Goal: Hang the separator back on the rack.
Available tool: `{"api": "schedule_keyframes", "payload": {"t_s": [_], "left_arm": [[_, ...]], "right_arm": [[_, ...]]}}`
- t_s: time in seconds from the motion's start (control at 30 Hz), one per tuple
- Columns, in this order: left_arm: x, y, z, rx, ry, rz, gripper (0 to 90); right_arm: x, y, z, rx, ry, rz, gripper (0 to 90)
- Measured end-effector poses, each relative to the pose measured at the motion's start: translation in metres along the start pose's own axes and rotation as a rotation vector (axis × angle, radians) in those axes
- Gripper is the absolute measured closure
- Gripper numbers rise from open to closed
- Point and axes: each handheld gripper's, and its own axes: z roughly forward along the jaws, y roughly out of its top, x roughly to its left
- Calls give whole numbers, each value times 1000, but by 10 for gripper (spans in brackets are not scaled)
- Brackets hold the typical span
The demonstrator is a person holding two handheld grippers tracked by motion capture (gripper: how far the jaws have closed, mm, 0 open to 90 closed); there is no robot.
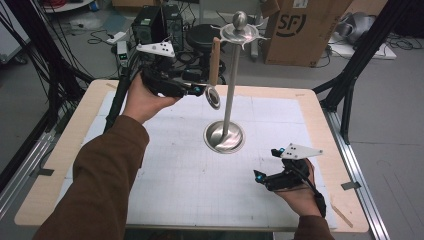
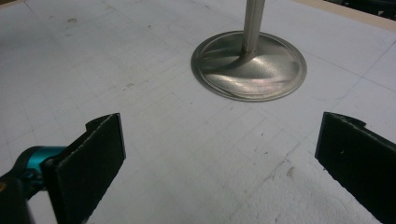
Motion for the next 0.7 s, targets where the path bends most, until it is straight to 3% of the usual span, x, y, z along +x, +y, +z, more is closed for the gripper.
{"api": "schedule_keyframes", "payload": {"t_s": [0.7], "left_arm": [[-6, -22, -30, -23, 21, -6, 295]], "right_arm": [[1, 0, 1, 1, 0, 2, 4]]}}
